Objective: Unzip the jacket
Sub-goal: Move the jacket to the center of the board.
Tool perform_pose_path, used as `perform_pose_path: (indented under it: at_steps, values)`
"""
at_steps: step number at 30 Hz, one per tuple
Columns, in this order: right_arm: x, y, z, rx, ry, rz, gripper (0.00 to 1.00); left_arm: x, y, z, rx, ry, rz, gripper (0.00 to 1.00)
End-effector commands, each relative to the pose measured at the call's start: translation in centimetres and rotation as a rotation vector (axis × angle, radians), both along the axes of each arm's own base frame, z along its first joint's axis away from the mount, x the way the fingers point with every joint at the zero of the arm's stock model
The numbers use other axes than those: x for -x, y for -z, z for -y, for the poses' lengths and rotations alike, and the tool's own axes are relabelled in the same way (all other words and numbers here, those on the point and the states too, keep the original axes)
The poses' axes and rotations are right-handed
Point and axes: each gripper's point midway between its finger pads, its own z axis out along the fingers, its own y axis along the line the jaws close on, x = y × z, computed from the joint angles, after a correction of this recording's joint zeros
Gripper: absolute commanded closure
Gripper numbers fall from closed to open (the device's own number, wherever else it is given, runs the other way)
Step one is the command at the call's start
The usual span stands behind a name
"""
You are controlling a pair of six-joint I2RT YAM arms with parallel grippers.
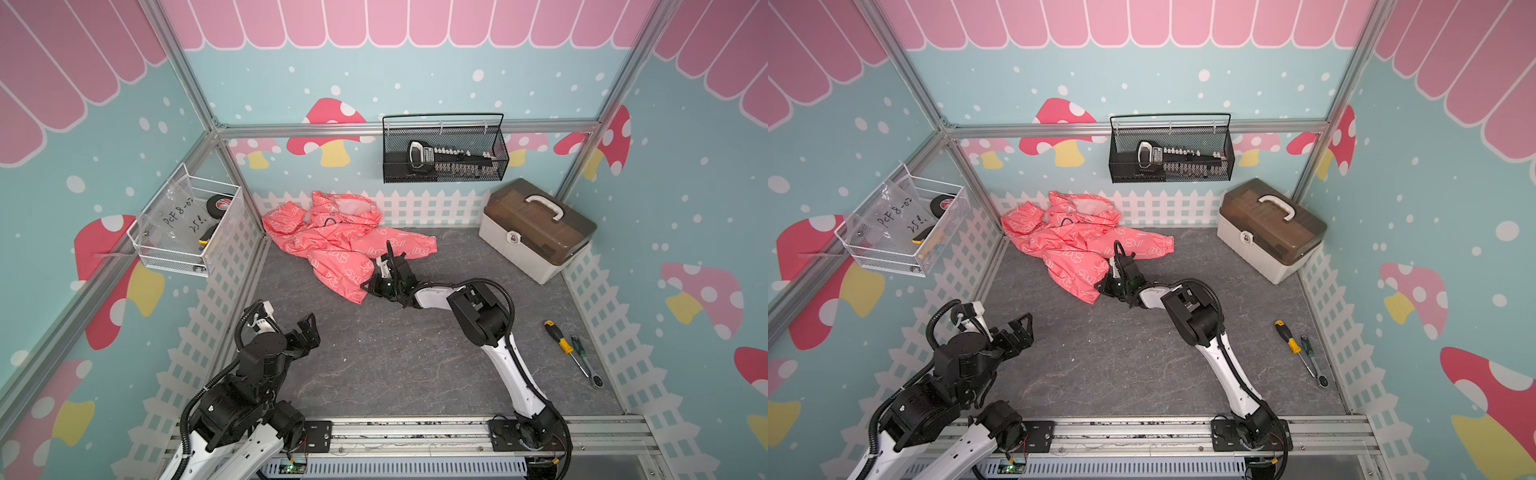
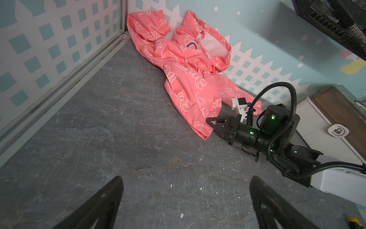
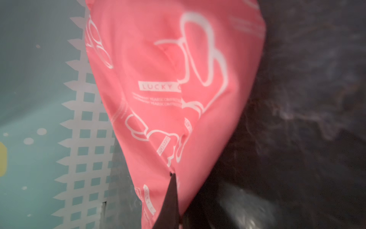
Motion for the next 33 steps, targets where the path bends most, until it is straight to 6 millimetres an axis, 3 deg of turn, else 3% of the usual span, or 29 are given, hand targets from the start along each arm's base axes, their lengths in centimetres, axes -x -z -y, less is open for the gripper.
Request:
perform_pose_path:
  at_steps: [1,5,7,10,14,18,20,22,26,29,33]
  values:
    - [0.5,-8.2,3.3,0.011,0.039,0.147,1.00,0.7,0.3,-1.6,-0.009,-0.102,-0.084,0.00]
    - [4.4,-13.6,10.0,0.240,0.005,0.265,1.00,-0.6,-0.1,0.0,-0.065,-0.054,-0.178,0.00]
    - [7.2,-14.1,13.6,0.319,0.002,0.281,1.00,-1.7,-0.5,1.1,-0.072,-0.022,-0.204,0.00]
    - [11.8,-12.4,18.1,0.403,0.009,0.238,1.00,-3.3,-1.1,2.7,-0.081,0.025,-0.209,0.00]
    - [17.6,-8.4,22.1,0.455,0.003,0.109,1.00,-4.9,-1.0,3.9,-0.098,0.046,-0.221,0.00]
    - [23.3,-4.3,27.0,0.544,0.048,-0.025,1.00,-5.6,0.3,4.7,-0.113,0.073,-0.264,0.00]
    - [25.4,-4.1,29.3,0.585,0.086,-0.049,1.00,-5.5,1.4,4.8,-0.123,0.071,-0.292,0.00]
    - [26.6,-4.7,31.7,0.625,0.158,-0.048,1.00,-5.5,2.6,4.8,-0.127,0.067,-0.315,0.00]
    - [27.2,-9.0,35.0,0.591,0.334,0.088,1.00,-5.3,5.5,4.9,-0.115,0.050,-0.369,0.01]
    - [26.9,-10.9,35.7,0.559,0.378,0.180,1.00,-5.0,7.5,5.6,-0.080,0.060,-0.415,0.02]
    - [26.4,-10.4,35.3,0.611,0.335,0.168,0.95,-4.7,9.4,6.0,-0.066,0.058,-0.464,0.04]
